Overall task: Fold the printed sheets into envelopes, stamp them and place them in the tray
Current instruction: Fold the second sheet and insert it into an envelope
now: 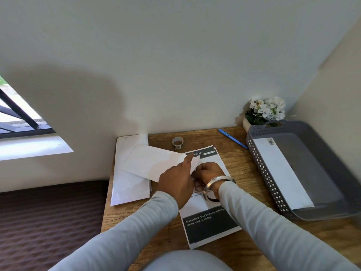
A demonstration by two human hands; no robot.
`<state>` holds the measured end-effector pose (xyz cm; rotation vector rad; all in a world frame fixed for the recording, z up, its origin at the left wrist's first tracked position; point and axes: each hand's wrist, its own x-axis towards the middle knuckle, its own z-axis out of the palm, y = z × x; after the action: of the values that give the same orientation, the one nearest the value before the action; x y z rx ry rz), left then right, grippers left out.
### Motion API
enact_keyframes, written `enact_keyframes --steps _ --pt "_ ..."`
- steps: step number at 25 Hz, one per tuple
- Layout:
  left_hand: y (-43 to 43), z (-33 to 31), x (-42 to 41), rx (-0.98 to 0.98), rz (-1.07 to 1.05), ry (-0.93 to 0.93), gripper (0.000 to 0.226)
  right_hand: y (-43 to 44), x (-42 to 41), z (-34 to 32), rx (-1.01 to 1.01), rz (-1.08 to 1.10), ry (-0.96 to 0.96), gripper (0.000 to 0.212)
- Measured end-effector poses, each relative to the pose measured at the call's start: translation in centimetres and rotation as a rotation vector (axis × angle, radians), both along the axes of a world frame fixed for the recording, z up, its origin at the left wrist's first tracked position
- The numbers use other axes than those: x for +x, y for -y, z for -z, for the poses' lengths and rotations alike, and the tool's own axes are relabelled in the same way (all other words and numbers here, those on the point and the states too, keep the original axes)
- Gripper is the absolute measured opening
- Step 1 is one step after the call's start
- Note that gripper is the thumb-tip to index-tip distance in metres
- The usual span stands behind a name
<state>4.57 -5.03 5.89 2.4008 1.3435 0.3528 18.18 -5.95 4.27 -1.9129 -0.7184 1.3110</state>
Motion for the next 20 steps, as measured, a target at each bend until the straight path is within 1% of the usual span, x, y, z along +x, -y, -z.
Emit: enact_keyframes --steps 3,7,10,12,15,18,20 --pt "0.0 -0.1 0.1 0.007 0.002 0.014 0.068 0.2 -0.1 0.1 0.029 0.009 -0.024 0.005" --pt "0.1 -0.2 0.3 0.014 0.007 0.01 0.071 0.3 -0.6 -0.1 0.043 0.07 -0.15 0.015" --pt "0.4 0.1 -0.1 -0.002 0.043 0.036 0.078 0.1 -0.4 -0.2 0.069 0.079 -0.081 0.021" --pt "0.3 0.2 -0.6 -0.011 0.056 0.093 0.081 0.0 0.1 -0.2 0.079 0.079 -0.039 0.023" --pt "-1.3 0.3 -1.4 0.028 0.061 0.154 0.07 -0.1 0.9 -0.2 0.085 0.098 -0.045 0.024" --pt "-3.8 -0.1 -1.9 0.128 0.126 0.129 0.061 -0.2 1.2 -0.9 0.169 0.13 -0.049 0.026" --pt "-5.3 -0.8 -1.8 0.178 0.16 0.129 0.058 -0.6 1.7 -1.1 0.217 0.09 0.006 0.026"
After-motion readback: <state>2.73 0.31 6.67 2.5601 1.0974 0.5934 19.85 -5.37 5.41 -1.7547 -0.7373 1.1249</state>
